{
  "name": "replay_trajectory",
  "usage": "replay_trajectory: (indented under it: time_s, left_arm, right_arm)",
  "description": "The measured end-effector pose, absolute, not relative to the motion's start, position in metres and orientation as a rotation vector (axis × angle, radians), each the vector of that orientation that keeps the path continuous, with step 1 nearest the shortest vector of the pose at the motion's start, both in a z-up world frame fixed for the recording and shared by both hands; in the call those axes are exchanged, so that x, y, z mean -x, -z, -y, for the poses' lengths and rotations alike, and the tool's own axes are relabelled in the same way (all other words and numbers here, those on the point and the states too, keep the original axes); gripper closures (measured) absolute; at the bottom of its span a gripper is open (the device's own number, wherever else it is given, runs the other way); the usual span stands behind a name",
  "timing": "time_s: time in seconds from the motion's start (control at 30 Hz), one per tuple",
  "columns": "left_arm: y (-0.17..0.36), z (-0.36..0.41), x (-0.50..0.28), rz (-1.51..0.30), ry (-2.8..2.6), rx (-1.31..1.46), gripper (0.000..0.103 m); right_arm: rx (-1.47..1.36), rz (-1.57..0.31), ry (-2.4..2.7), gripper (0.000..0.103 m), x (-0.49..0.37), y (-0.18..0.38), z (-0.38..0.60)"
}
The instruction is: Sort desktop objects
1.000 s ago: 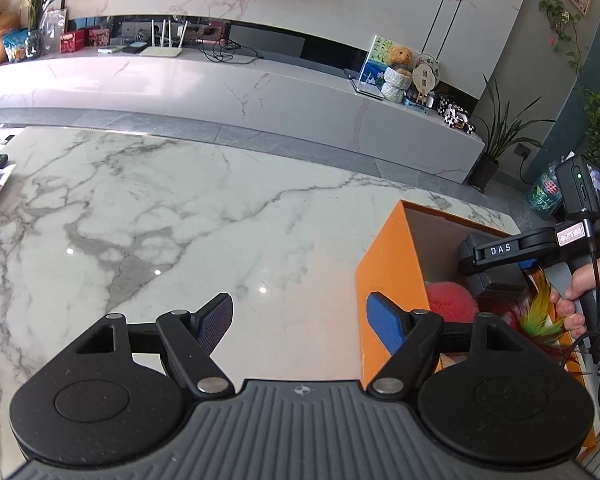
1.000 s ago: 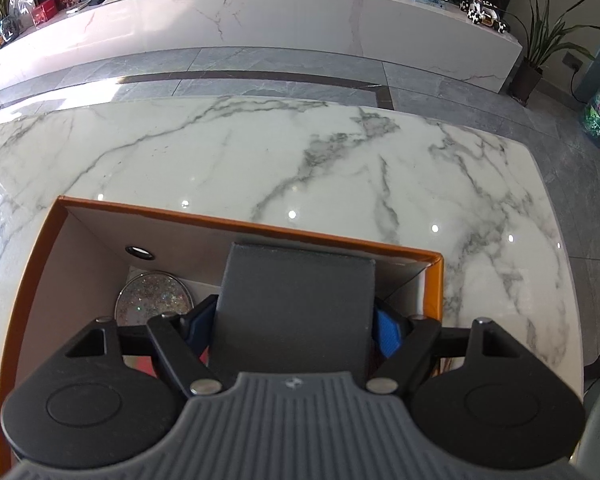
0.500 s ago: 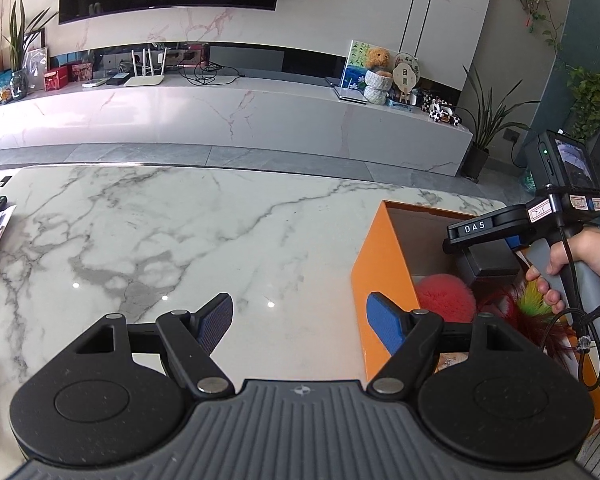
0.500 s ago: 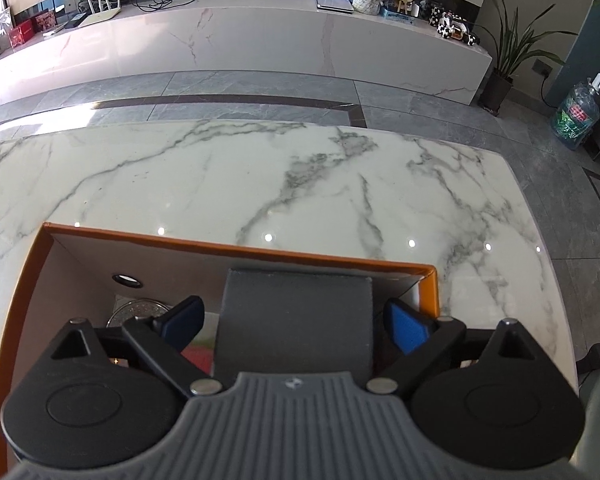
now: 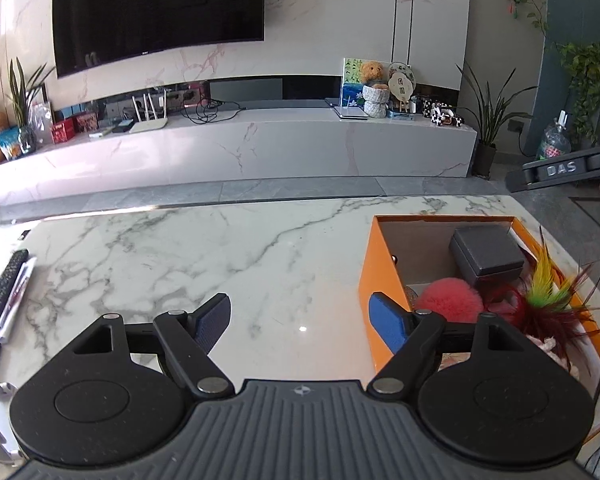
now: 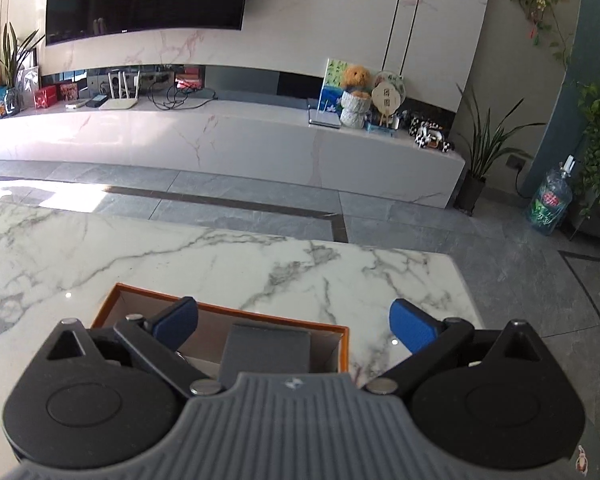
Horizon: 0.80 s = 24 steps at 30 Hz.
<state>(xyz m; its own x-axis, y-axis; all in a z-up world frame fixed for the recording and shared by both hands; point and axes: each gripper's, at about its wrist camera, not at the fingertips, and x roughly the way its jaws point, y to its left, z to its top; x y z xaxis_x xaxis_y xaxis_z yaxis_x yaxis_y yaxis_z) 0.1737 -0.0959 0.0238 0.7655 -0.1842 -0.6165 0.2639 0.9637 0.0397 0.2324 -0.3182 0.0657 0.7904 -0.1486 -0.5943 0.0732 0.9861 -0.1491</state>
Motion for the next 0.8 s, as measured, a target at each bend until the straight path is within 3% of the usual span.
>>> replay_trajectory:
  time_s: [0.27,0.47,0.8]
  left_arm:
    - [-0.024,0.130,-0.132,-0.688,0.227,-0.103,0.013]
    - [-0.025,0.138,-0.093,-0.745,0.209,-0.015,0.013]
    - [-0.013,0.153,-0.024,-0.841,0.263,-0.026,0.013]
  right_arm:
    - [0.199,-0.680,0.133,0.001,-0.111,-0.071,0.315]
    - [0.104,-0.736,0.089,0.001,-0.033,-0.062,0.320]
    - [-0.038,-0.820,0.083,0.001,0.037,-0.040,0.322]
